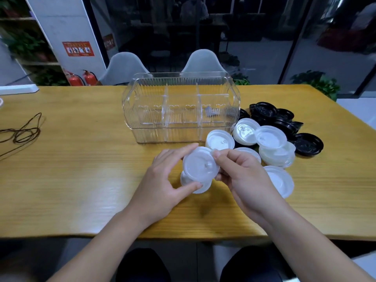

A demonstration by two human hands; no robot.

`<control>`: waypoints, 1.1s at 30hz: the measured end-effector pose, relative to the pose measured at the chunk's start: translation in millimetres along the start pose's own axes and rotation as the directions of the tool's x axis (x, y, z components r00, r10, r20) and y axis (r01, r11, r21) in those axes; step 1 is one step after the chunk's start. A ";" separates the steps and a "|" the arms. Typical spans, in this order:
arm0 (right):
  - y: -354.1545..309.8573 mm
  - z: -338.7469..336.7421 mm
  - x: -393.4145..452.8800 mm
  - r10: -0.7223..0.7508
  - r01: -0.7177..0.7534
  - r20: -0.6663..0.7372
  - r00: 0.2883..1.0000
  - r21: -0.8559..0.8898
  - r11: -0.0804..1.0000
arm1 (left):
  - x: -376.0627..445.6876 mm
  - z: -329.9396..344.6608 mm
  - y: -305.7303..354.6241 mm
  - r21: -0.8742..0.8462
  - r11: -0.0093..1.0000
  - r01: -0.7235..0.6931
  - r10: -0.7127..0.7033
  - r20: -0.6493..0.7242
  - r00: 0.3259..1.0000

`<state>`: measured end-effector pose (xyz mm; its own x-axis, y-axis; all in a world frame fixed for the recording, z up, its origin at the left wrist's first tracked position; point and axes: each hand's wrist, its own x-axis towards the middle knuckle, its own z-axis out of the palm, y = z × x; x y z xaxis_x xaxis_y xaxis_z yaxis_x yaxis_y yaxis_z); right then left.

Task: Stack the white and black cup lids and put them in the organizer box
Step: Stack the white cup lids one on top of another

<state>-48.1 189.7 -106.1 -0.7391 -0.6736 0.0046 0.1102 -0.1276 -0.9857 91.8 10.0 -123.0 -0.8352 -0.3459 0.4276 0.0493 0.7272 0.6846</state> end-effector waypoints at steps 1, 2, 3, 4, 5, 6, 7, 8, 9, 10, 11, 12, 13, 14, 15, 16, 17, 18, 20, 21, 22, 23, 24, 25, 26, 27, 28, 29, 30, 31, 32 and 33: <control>1.3 0.8 -0.4 0.007 -0.007 -0.004 1.000 0.003 1.000 | -0.4 0.3 -1.3 -0.002 1.000 -0.002 0.002 0.000 1.000; 2.0 0.8 -1.4 -0.006 0.006 -0.009 1.000 -0.026 1.000 | -0.7 0.3 -2.3 -0.005 1.000 -0.002 0.002 0.001 1.000; 2.3 0.7 -2.1 -0.046 0.044 -0.018 0.999 -0.092 0.995 | -0.6 0.4 -3.5 -0.009 1.000 0.001 -0.001 0.001 1.000; 2.2 -0.3 -3.2 -0.112 0.105 -0.027 0.993 -0.190 0.976 | -0.5 -0.2 -4.8 -0.014 1.000 0.010 -0.010 0.000 1.000; 1.4 -0.6 -4.5 -0.184 0.171 -0.018 0.983 -0.301 0.938 | -0.2 -0.7 -6.2 -0.023 0.999 0.023 -0.023 0.000 1.000; 1.6 -1.4 -5.9 -0.247 0.231 0.016 0.969 -0.413 0.881 | 0.2 -1.2 -7.6 -0.030 0.999 0.035 -0.035 0.003 0.999; 3.0 -2.4 -6.7 -0.292 0.287 0.070 0.954 -0.502 0.816 | 0.7 -1.6 -9.0 -0.034 0.999 0.043 -0.043 0.009 0.999; 5.0 -3.9 -7.4 -0.315 0.326 0.122 0.941 -0.566 0.757 | 1.2 -1.7 -10.6 -0.034 0.998 0.048 -0.048 0.016 0.999; 7.3 -5.2 -7.9 -0.322 0.349 0.158 0.934 -0.607 0.714 | 2.0 -1.7 -12.4 -0.031 0.998 0.057 -0.056 0.027 0.998; 9.7 -6.7 -8.1 -0.321 0.360 0.182 0.929 -0.641 0.678 | 2.7 -2.1 -14.1 -0.027 0.997 0.070 -0.069 0.041 0.997; 12.5 -7.7 -7.9 -0.322 0.365 0.193 0.927 -0.669 0.648 | 3.4 -2.4 -15.9 -0.021 0.996 0.084 -0.083 0.060 0.995; 15.3 -8.3 -7.5 -0.325 0.368 0.199 0.924 -0.691 0.622 | 3.5 -3.1 -17.6 -0.012 0.996 0.094 -0.092 0.080 0.992; 17.9 -8.2 -7.4 -0.326 0.369 0.203 0.923 -0.705 0.606 | 3.8 -3.3 -19.7 0.000 0.995 0.097 -0.097 0.098 0.990; 20.7 -7.8 -7.5 -0.323 0.366 0.202 0.924 -0.712 0.599 | 3.7 -3.4 -21.5 0.012 0.995 0.098 -0.099 0.116 0.988; 23.1 -7.0 -7.1 -0.321 0.361 0.198 0.926 -0.715 0.599 | 3.6 -3.1 -23.2 0.021 0.995 0.102 -0.104 0.134 0.985; 25.5 -6.7 -6.9 -0.321 0.358 0.196 0.927 -0.719 0.596 | 3.5 -2.6 -24.6 0.026 0.993 0.112 -0.114 0.151 0.982; 27.7 -6.9 -6.0 -0.321 0.357 0.196 0.927 -0.727 0.587 | 3.7 -1.9 -26.0 0.030 0.992 0.125 -0.128 0.167 0.978; 29.3 -7.5 -5.3 -0.312 0.353 0.199 0.929 -0.735 0.580 | 4.1 -1.3 -27.1 0.037 0.990 0.137 -0.141 0.180 0.973; 30.0 -8.5 -4.9 -0.266 0.326 0.204 0.942 -0.740 0.588 | 4.5 -0.1 -29.1 0.058 0.988 0.147 -0.155 0.197 0.968; 30.1 -8.7 -5.0 -0.242 0.313 0.206 0.948 -0.741 0.594 | 4.5 0.3 -30.1 0.067 0.987 0.147 -0.158 0.201 0.967; 30.6 -8.8 -5.3 -0.229 0.309 0.212 0.950 -0.746 0.589 | 4.1 0.3 -30.9 0.073 0.986 0.150 -0.161 0.203 0.966; 31.8 -9.0 -5.1 -0.229 0.313 0.219 0.948 -0.755 0.576 | 4.1 0.1 -31.4 0.076 0.985 0.154 -0.167 0.201 0.965; 33.4 -9.1 -4.7 -0.232 0.320 0.226 0.946 -0.761 0.564 | 3.9 -0.4 -31.8 0.080 0.984 0.160 -0.173 0.200 0.964; 34.2 -9.1 -3.8 -0.229 0.320 0.228 0.946 -0.762 0.563 | 3.6 -0.8 -32.2 0.088 0.983 0.164 -0.178 0.198 0.964; 34.7 -9.2 -2.7 -0.221 0.313 0.226 0.949 -0.761 0.568 | 3.2 -1.1 -32.4 0.099 0.982 0.162 -0.179 0.197 0.964; 34.7 -9.2 -1.3 -0.211 0.306 0.224 0.951 -0.759 0.575 | 2.7 -1.1 -32.7 0.110 0.981 0.158 -0.177 0.195 0.965; 34.6 -9.5 -0.6 -0.202 0.301 0.225 0.953 -0.757 0.580 | 2.4 -1.1 -32.6 0.120 0.981 0.153 -0.174 0.191 0.966; 34.6 -9.9 -0.4 -0.198 0.301 0.227 0.953 -0.755 0.583 | 2.1 -0.9 -32.5 0.125 0.981 0.150 -0.172 0.187 0.967; 35.0 -10.6 -0.5 -0.200 0.306 0.232 0.952 -0.753 0.583 | 2.0 -0.6 -32.1 0.128 0.980 0.150 -0.172 0.185 0.967; 35.3 -11.3 -1.2 -0.203 0.311 0.235 0.950 -0.752 0.582 | 1.9 -0.2 -31.6 0.129 0.980 0.152 -0.175 0.186 0.967; 35.5 -12.0 -2.0 -0.205 0.312 0.235 0.950 -0.752 0.581 | 1.7 0.2 -31.3 0.131 0.979 0.154 -0.177 0.191 0.966; 35.8 -12.9 -2.6 -0.206 0.310 0.232 0.951 -0.753 0.580 | 1.6 0.5 -30.9 0.135 0.979 0.152 -0.177 0.198 0.964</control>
<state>-50.8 196.3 -143.5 -0.5713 -0.7828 0.2467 -0.6655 0.2659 -0.6974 88.7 -12.7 -143.7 -0.9224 -0.3449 0.1739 -0.1530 0.7396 0.6554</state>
